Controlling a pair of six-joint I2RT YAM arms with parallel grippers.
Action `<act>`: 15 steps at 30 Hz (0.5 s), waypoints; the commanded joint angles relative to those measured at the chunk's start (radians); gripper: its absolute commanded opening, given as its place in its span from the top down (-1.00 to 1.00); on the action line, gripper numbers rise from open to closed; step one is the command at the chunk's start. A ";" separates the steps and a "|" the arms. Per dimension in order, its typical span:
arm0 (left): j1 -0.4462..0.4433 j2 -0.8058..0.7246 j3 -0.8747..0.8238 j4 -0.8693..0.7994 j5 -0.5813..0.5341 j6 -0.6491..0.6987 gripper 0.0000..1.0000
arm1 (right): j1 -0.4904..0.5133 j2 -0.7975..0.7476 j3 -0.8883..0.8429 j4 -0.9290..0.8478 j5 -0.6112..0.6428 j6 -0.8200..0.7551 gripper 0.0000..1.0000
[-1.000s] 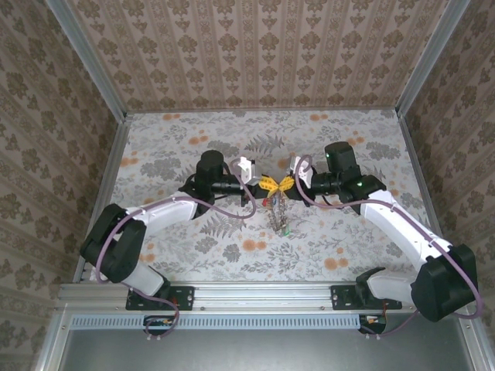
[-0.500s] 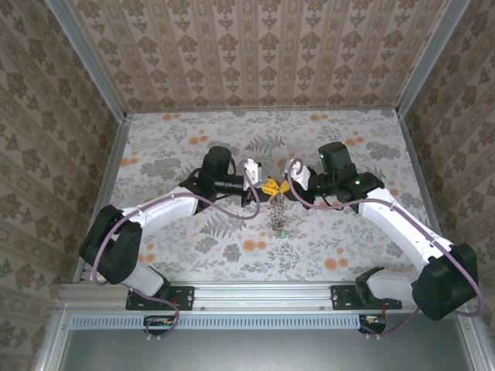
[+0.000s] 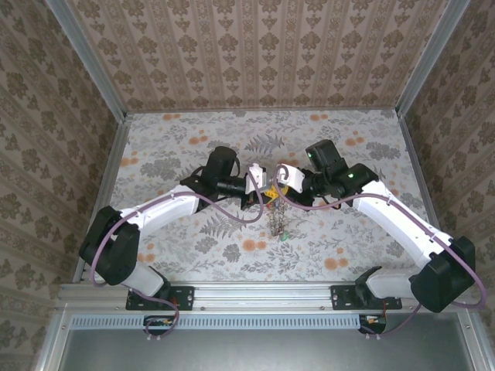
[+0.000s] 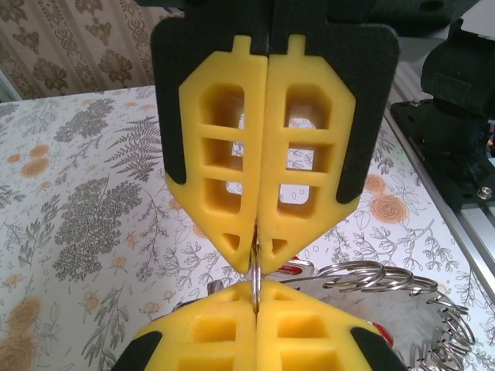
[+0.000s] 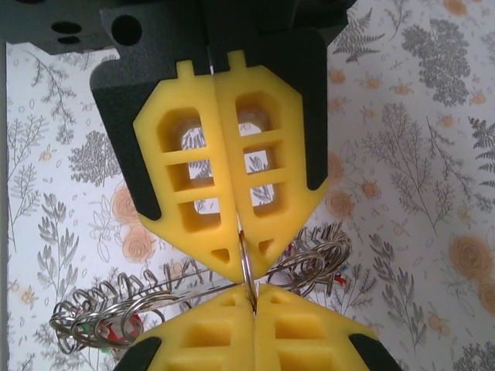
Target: Put the keys on the keyring
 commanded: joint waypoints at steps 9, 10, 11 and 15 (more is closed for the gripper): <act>0.002 -0.012 -0.016 0.150 0.079 -0.073 1.00 | 0.002 -0.043 -0.037 0.096 -0.060 0.006 0.77; 0.001 -0.012 -0.028 0.198 0.093 -0.096 1.00 | -0.015 -0.058 -0.071 0.143 -0.103 0.019 0.74; 0.004 -0.012 -0.045 0.251 0.104 -0.120 1.00 | -0.037 -0.069 -0.105 0.211 -0.148 0.035 0.70; 0.006 -0.016 -0.082 0.396 0.142 -0.193 1.00 | -0.114 -0.075 -0.173 0.337 -0.302 0.096 0.67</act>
